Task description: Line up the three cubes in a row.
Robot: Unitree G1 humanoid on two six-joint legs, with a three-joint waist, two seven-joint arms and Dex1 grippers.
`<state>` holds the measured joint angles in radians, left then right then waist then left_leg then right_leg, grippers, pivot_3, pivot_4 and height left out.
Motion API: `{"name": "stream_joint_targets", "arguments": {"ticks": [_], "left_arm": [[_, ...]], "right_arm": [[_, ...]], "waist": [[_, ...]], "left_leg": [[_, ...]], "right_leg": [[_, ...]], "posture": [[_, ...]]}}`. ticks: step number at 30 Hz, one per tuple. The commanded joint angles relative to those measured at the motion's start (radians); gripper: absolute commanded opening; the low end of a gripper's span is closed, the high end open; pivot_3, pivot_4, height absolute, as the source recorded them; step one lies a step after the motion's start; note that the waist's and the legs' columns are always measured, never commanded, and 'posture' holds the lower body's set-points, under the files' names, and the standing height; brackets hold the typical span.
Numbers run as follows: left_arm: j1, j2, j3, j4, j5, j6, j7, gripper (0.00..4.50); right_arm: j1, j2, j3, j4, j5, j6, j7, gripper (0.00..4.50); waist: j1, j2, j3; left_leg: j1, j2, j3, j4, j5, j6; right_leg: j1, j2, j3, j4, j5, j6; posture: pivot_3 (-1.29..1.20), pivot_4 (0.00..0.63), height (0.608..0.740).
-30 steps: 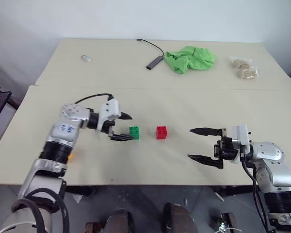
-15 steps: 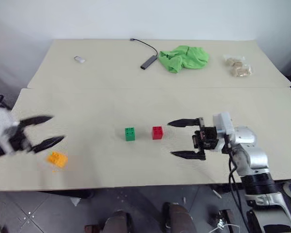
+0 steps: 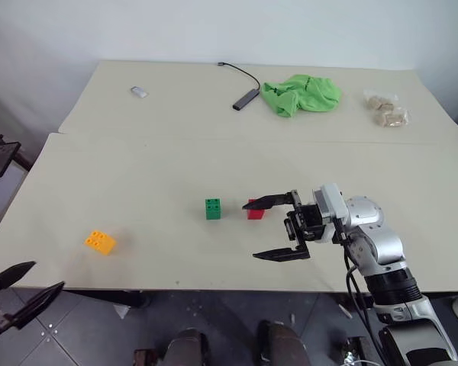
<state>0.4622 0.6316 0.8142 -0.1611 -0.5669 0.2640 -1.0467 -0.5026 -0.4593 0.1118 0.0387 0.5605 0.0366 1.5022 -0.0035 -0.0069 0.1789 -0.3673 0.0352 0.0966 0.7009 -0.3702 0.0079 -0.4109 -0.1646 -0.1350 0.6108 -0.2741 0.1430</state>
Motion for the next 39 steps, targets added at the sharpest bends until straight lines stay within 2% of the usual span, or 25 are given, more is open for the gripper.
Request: {"name": "stream_joint_targets", "arguments": {"ticks": [1, 6, 16, 20, 23, 25, 29, 32, 35, 39], "left_arm": [[-0.057, -0.036, -0.062, -0.008, 0.038, -0.035, 0.101, 4.44], [-0.116, -0.066, -0.142, 0.049, 0.096, -0.068, 0.185, 4.44], [-0.267, 0.014, -0.238, 0.128, 0.086, -0.080, 0.141, 1.55], [-0.440, 0.099, -0.383, 0.179, 0.111, -0.118, 0.006, 1.47], [-0.639, 0.148, -0.514, 0.315, 0.169, -0.180, -0.106, 1.47], [-0.754, 0.158, -0.581, 0.422, 0.202, -0.229, -0.169, 1.47], [-1.057, 0.113, -0.745, 0.729, 0.323, -0.375, -0.288, 1.47], [-1.208, 0.080, -0.820, 0.949, 0.402, -0.479, -0.345, 1.47], [-1.307, 0.054, -0.860, 1.122, 0.453, -0.570, -0.383, 1.47], [-1.383, 0.028, -0.871, 1.245, 0.475, -0.619, -0.444, 1.47]], "right_arm": [[-0.008, -0.010, -0.015, -0.004, -0.004, -0.023, 0.015, 4.50], [0.009, -0.028, -0.018, -0.018, -0.007, -0.016, 0.010, 4.50], [0.062, -0.065, -0.045, -0.046, -0.015, -0.015, -0.037, 4.50], [0.091, -0.088, -0.077, -0.048, -0.015, -0.008, -0.068, 4.50], [0.110, -0.102, -0.100, -0.048, -0.016, -0.007, -0.091, 4.50], [0.124, -0.104, -0.116, -0.050, -0.014, -0.011, -0.106, 4.50], [0.173, -0.123, -0.152, -0.070, -0.017, -0.017, -0.134, 4.50], [0.214, -0.135, -0.170, -0.109, -0.016, -0.016, -0.162, 4.50], [0.264, -0.147, -0.194, -0.159, -0.010, -0.008, -0.197, 4.50], [0.338, -0.160, -0.221, -0.217, -0.009, -0.003, -0.233, 4.50]], "waist": [[-0.002, 0.000, 0.000], [-0.010, 0.000, 0.000], [-0.007, 0.000, 0.000], [0.000, 0.000, 0.000], [0.016, 0.000, 0.000], [0.009, 0.000, -0.001], [-0.001, 0.000, -0.001], [0.000, 0.000, -0.001], [-0.010, 0.000, -0.001], [-0.014, 0.000, 0.000]], "left_leg": [[0.000, 0.000, 0.001, 0.000, 0.000, 0.000], [0.000, 0.000, 0.007, -0.001, 0.000, 0.000], [0.000, 0.000, 0.008, 0.000, 0.000, 0.000], [0.000, 0.000, 0.009, 0.000, 0.000, 0.000], [-0.001, -0.001, 0.008, 0.000, 0.001, -0.001], [-0.001, -0.001, 0.010, 0.001, 0.001, 0.000], [-0.001, -0.002, 0.011, -0.001, 0.001, 0.000], [-0.002, -0.002, 0.011, -0.001, 0.001, 0.000], [-0.001, -0.002, 0.012, -0.002, 0.001, 0.000], [-0.002, -0.002, 0.011, -0.002, 0.001, 0.001]], "right_leg": [[0.000, 0.000, 0.000, 0.000, 0.000, 0.000], [-0.001, 0.001, -0.001, 0.000, 0.000, 0.000], [-0.001, 0.001, -0.001, 0.000, 0.000, 0.000], [-0.001, 0.001, 0.000, 0.000, 0.000, 0.000], [0.000, 0.001, -0.002, 0.001, 0.000, 0.000], [-0.001, 0.001, -0.001, 0.000, 0.000, 0.000], [-0.002, 0.001, -0.002, 0.000, 0.000, 0.001], [-0.002, 0.001, -0.003, -0.001, 0.001, 0.001], [-0.002, 0.001, -0.003, -0.002, 0.001, 0.002], [-0.002, 0.001, -0.003, -0.002, 0.001, 0.002]], "posture": [[0.00, 0.150, 0.740], [0.00, 0.150, 0.740], [0.00, 0.150, 0.740], [0.00, 0.150, 0.740], [0.00, 0.150, 0.740], [0.00, 0.150, 0.740], [0.00, 0.150, 0.740], [0.00, 0.150, 0.740], [0.00, 0.150, 0.740], [0.00, 0.150, 0.740]]}}
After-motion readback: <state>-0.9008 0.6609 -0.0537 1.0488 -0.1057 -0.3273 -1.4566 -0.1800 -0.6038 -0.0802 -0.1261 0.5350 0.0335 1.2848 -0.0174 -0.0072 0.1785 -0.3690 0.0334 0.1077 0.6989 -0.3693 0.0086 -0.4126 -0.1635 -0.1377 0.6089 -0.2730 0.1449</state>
